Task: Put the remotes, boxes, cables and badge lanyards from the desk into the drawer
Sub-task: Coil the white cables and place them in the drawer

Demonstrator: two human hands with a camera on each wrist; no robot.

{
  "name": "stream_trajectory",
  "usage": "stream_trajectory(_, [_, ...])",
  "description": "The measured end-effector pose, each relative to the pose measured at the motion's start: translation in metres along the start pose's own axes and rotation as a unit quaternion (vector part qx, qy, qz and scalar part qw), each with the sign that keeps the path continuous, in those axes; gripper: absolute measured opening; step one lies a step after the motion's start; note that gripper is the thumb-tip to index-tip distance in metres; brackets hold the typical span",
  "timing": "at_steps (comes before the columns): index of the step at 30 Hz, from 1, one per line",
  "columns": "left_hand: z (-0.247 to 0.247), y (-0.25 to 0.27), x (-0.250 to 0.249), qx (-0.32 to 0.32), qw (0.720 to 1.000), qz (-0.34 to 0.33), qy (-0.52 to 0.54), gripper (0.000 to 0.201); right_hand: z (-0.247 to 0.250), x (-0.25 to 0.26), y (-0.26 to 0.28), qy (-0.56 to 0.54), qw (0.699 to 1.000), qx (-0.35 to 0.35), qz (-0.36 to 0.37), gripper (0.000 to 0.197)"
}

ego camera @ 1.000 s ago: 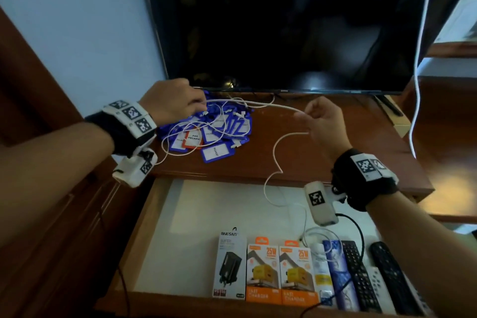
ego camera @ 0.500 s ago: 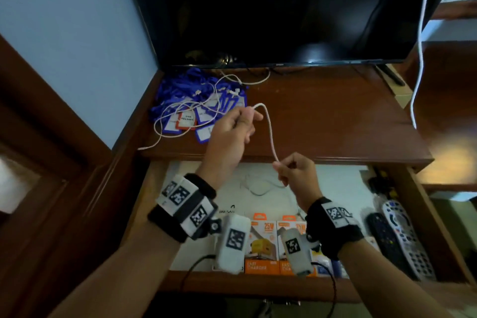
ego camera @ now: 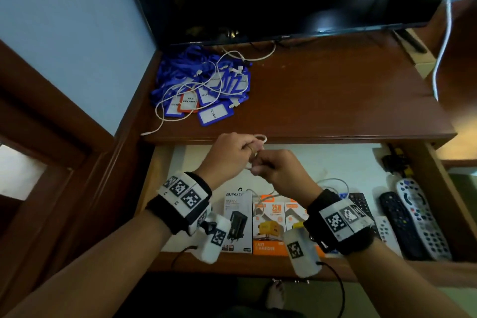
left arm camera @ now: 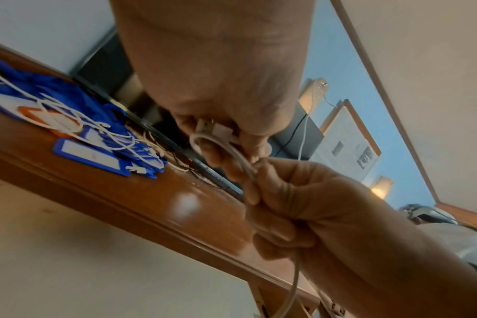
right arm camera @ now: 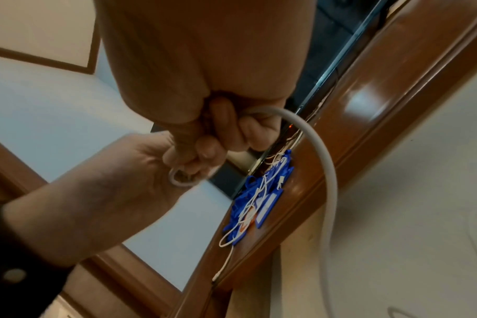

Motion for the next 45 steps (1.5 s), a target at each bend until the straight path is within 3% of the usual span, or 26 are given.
stream_trajectory(4, [0.002, 0.006, 0.013, 0.074, 0.985, 0.048, 0.152, 0.042, 0.012, 0.006, 0.002, -0.029, 0.997, -0.062, 0.041, 0.031])
stream_trajectory(6, [-0.001, 0.008, 0.014, 0.121, 0.961, 0.049, 0.243, 0.052, 0.019, 0.007, 0.002, -0.016, 0.994, -0.09, 0.052, 0.027])
stream_trajectory(11, [-0.007, 0.009, 0.014, 0.173, 0.899, 0.056, 0.399, 0.048, 0.026, 0.006, -0.007, -0.01, 0.995, -0.084, 0.061, 0.029])
stream_trajectory(16, [-0.004, 0.004, 0.02, 0.13, 0.855, 0.049, 0.5, 0.044, 0.033, -0.003, -0.018, -0.124, 0.988, -0.087, 0.028, 0.022])
stream_trajectory(21, [0.011, 0.001, 0.033, 0.057, 0.771, 0.052, 0.633, 0.038, 0.037, -0.041, -0.016, -0.291, 0.953, -0.082, -0.023, 0.017])
stream_trajectory(22, [0.017, 0.001, 0.036, 0.045, 0.766, 0.047, 0.64, 0.039, 0.034, -0.049, -0.015, -0.337, 0.938, -0.076, -0.025, 0.015])
stream_trajectory(25, [0.033, -0.001, 0.037, 0.043, 0.785, 0.037, 0.617, 0.05, 0.024, -0.064, -0.014, -0.44, 0.896, -0.046, -0.019, 0.012])
stream_trajectory(28, [0.047, -0.004, 0.032, 0.017, 0.768, 0.006, 0.64, 0.051, 0.022, -0.065, -0.02, -0.383, 0.921, -0.061, -0.029, 0.016])
stream_trajectory(32, [0.066, -0.01, 0.034, -0.02, 0.706, -0.029, 0.707, 0.033, 0.038, -0.062, -0.02, -0.305, 0.93, -0.206, -0.022, 0.02])
stream_trajectory(34, [0.071, -0.013, 0.039, -0.036, 0.692, -0.034, 0.721, 0.033, 0.045, -0.06, -0.018, -0.272, 0.931, -0.243, -0.014, 0.02])
stream_trajectory(38, [0.07, -0.018, 0.049, -0.092, 0.727, -0.004, 0.681, 0.034, 0.044, -0.046, -0.018, -0.188, 0.959, -0.213, -0.02, 0.018])
stream_trajectory(41, [0.07, -0.02, 0.047, -0.123, 0.774, 0.005, 0.622, 0.032, 0.033, -0.031, -0.024, -0.125, 0.984, -0.128, -0.024, 0.016])
stream_trajectory(45, [0.061, -0.022, 0.035, -0.128, 0.833, 0.017, 0.538, 0.032, 0.024, -0.01, -0.029, -0.129, 0.99, -0.042, -0.024, 0.02])
Point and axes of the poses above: each hand's wrist, its own y-axis away from the middle knuckle, its own z-axis out of the back of the hand, x = y × z, the point moved 6 cm from there along -y, towards the middle knuckle, and after that the axes turned 13 degrees about x, right-handed, at the moved point
